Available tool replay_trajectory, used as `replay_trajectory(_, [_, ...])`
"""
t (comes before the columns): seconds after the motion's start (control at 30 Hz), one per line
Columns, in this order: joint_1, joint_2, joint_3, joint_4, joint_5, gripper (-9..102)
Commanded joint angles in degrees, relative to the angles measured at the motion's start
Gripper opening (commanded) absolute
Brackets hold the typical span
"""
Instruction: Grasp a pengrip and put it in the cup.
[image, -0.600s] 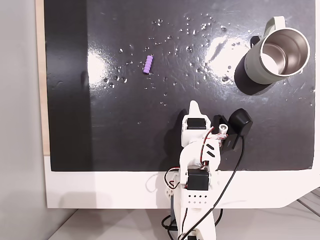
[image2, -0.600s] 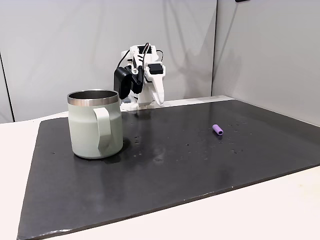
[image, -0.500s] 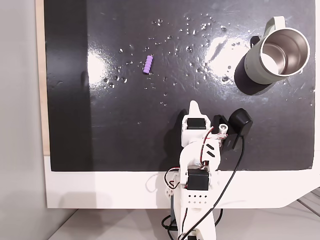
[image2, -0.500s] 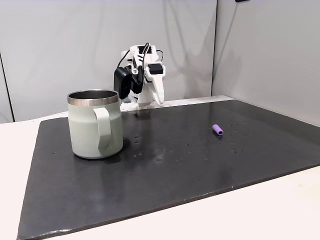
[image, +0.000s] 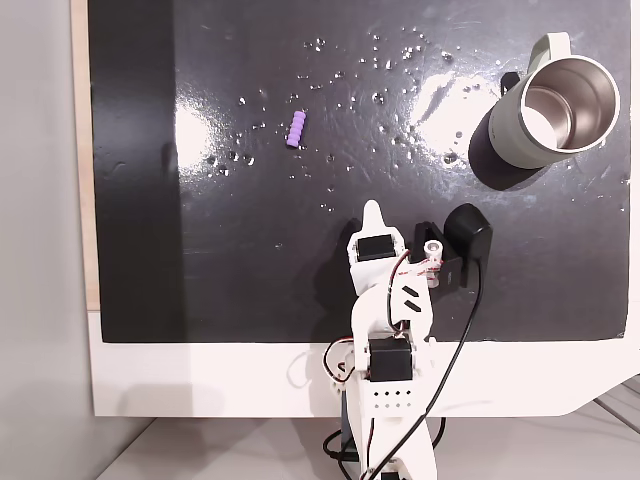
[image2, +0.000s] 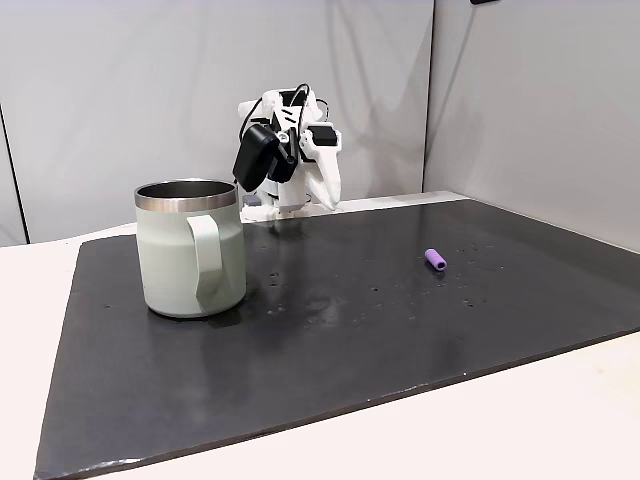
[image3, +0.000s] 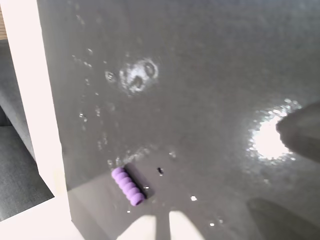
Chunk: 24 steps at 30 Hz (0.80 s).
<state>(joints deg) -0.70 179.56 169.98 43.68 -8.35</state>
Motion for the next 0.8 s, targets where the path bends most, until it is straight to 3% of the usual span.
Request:
replay_trajectory(0.0, [-1.23, -11.87, -12.92, -2.81, -0.79, 0])
replay_trajectory(0.2, [1.32, -47.99, -44.82, 0.09, 1.41, 0])
replay_trajectory(0.4, [0.26, -73.74, -70.75, 7.91, -4.48, 0])
replay_trajectory(0.77, [-6.15, -97.56, -96.24, 21.27, -11.34, 4])
